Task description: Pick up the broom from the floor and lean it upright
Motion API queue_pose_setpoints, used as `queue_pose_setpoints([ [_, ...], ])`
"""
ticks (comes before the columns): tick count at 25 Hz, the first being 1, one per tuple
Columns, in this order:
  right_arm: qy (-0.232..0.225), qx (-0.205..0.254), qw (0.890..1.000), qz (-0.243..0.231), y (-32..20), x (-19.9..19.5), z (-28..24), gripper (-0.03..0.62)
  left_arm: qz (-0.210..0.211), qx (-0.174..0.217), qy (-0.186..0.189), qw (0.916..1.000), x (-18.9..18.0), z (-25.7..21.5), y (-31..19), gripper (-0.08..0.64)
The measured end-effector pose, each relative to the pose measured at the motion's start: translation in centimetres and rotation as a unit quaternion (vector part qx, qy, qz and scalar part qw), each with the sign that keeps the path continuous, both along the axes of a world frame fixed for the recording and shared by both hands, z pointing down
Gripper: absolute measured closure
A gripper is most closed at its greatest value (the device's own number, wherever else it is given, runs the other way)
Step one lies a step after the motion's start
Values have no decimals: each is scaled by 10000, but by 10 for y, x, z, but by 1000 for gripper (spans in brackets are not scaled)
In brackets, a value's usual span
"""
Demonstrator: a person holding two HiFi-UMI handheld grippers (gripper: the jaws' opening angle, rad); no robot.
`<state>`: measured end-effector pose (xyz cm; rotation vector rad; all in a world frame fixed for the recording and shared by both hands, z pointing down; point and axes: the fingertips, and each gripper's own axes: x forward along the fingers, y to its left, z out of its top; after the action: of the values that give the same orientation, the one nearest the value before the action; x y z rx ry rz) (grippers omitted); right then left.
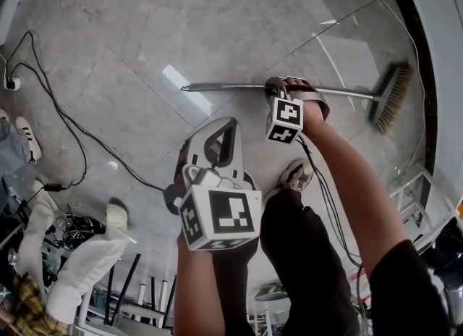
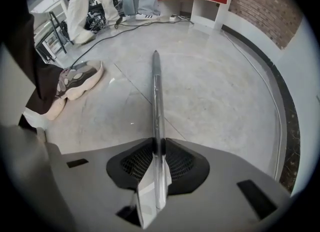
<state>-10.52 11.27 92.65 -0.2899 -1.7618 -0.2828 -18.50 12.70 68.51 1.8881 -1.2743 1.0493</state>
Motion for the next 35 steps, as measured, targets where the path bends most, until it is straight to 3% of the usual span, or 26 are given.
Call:
queue_pose_setpoints([
  [9,-409,-141,9989,197,-13,-5,-67,520,-251,-307,170,9991,-9,1,33,557],
  [12,-564,-189,9976,368,-21,-3,-101,520,-90,-360,183,9991,-1,-15,39,558],
  [22,-910,52,9929,766,-53,15,-192,523,217,200,93,9995,28,-90,-5,558],
  [35,-1329,113,9833,1240,-74,52,-294,523,407,232,59,9989,51,-161,-21,558],
])
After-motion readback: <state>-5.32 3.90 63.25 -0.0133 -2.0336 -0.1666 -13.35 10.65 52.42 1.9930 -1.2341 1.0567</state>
